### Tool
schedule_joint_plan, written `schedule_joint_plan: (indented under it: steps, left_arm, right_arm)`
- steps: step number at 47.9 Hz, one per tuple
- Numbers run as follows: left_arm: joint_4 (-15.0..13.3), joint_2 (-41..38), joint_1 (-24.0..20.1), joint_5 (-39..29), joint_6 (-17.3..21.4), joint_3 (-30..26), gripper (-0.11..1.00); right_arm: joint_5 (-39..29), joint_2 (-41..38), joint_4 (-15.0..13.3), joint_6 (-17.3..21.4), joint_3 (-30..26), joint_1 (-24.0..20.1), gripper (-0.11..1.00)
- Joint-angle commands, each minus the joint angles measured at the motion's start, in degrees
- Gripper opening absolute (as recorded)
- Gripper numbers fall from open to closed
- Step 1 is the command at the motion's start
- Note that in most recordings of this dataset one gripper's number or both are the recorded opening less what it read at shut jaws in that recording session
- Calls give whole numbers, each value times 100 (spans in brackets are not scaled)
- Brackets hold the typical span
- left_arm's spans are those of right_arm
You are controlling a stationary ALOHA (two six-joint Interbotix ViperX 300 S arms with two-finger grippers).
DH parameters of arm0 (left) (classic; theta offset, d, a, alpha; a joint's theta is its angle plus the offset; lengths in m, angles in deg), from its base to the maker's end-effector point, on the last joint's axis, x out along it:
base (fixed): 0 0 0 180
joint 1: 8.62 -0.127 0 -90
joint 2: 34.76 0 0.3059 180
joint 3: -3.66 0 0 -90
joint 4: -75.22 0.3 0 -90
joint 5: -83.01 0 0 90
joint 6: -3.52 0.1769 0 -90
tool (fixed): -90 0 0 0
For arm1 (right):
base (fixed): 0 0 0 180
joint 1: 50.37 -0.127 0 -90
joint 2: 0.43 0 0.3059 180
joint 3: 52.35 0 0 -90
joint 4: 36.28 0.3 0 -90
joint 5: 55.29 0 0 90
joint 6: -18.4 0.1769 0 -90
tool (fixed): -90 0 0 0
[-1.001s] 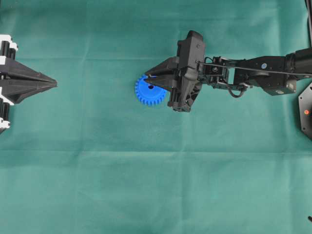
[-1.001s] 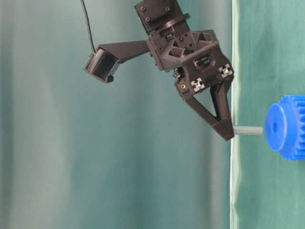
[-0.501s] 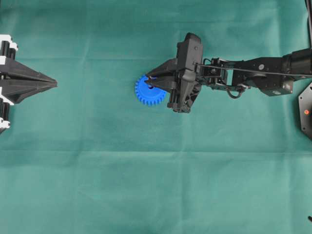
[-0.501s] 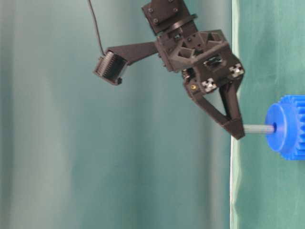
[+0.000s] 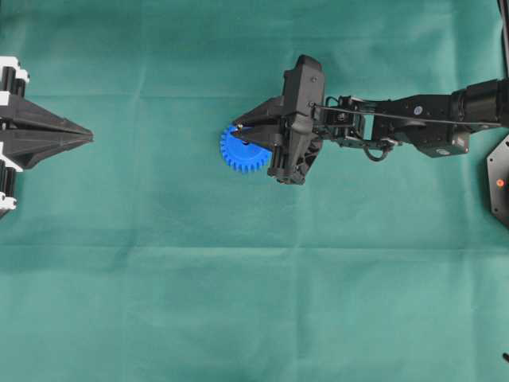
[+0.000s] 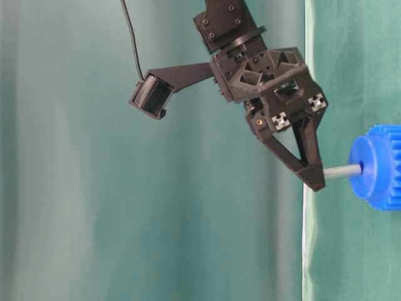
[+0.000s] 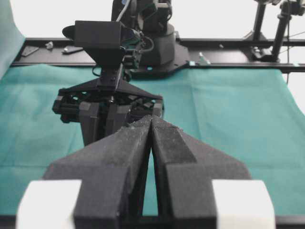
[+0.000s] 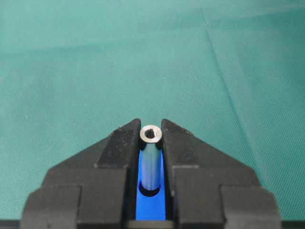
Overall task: Insert the shaft placed at a random location into the center hole of the medium gear at another random location.
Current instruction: 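Align the held shaft above the blue gear's center hole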
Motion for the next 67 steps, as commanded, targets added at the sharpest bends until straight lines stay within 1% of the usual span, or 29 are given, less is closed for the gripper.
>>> schedule_joint_plan:
  steps: [1, 15, 21, 38, 55, 63, 67]
  left_arm:
    - [18, -44, -9, 44, -9, -132, 0]
    - [18, -35, -9, 44, -9, -132, 0]
    - [18, -35, -9, 44, -9, -132, 0]
    - [18, -35, 0, 44, -9, -132, 0]
    - [18, -35, -9, 53, -9, -132, 0]
    - [18, -35, -9, 44, -9, -132, 0]
    - [18, -26, -9, 44, -9, -132, 0]
  right_arm:
    - [-26, 44, 18, -62, -26, 9, 14]
    - [-44, 325, -9, -88, 9, 9, 14]
    - [-44, 431, -9, -167, 18, 9, 14]
    - [-9, 439, -9, -211, 18, -26, 14]
    - [290, 158, 18, -220, 0, -18, 14]
    - [308, 26, 26, -193, -9, -53, 14]
    - [308, -9, 79, -193, 0, -70, 14]
